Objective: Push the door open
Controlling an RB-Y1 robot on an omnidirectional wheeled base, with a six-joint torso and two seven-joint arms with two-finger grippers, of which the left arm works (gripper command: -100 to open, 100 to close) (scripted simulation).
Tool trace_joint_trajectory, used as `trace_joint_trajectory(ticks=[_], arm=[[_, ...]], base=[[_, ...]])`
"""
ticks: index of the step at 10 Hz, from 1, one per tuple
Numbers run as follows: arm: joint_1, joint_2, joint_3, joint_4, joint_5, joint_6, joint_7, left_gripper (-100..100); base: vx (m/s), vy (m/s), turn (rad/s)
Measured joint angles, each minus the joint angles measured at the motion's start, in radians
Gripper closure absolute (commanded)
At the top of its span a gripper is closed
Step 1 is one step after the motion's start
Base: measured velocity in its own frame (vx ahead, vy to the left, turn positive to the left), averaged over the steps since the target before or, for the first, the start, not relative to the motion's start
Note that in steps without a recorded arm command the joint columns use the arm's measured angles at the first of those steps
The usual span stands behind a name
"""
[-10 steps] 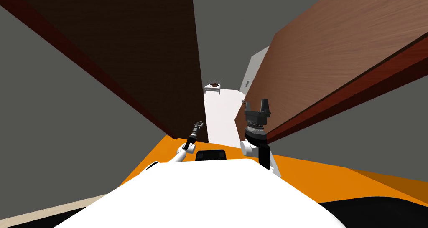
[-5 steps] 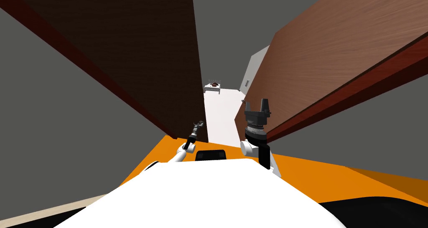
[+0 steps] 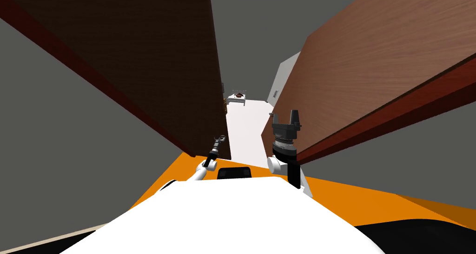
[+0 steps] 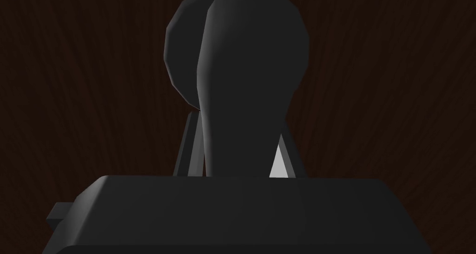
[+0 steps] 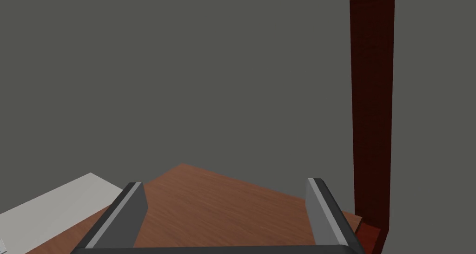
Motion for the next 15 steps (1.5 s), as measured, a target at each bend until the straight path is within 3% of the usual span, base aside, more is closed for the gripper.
trace_joint_trajectory(ticks=[3, 4, 5, 6, 7, 8, 10, 11, 13, 15], arm=[[0.011, 0.002, 0.025, -0.015, 0.01, 0.002, -0.012, 100], [0.005, -0.003, 0.037, 0.001, 0.016, -0.006, -0.019, 100], [-0.02, -0.002, 0.048, 0.047, 0.021, -0.026, -0.018, 100], [-0.021, 0.001, 0.054, 0.046, 0.024, -0.029, -0.017, 100], [-0.01, 0.004, 0.056, 0.016, 0.024, -0.015, -0.02, 100], [-0.007, 0.003, 0.067, 0.014, 0.03, -0.007, -0.026, 100], [-0.008, 0.007, 0.088, 0.036, 0.039, -0.02, -0.03, 100], [0.002, 0.01, 0.096, 0.016, 0.042, -0.013, -0.035, 100], [0.025, 0.013, 0.116, -0.035, 0.051, 0.025, -0.05, 100], [0.006, 0.015, 0.133, 0.005, 0.059, 0.0, -0.051, 100]], base=[[0.192, -0.086, 0.049], [0.203, -0.086, 0.052], [0.126, -0.05, 0.016], [0.046, -0.012, 0.003], [0.147, -0.05, 0.093], [0.165, -0.083, 0.058], [0.132, -0.101, 0.042], [0.154, -0.075, 0.052], [0.136, -0.073, 0.036], [0.188, -0.097, 0.058]])
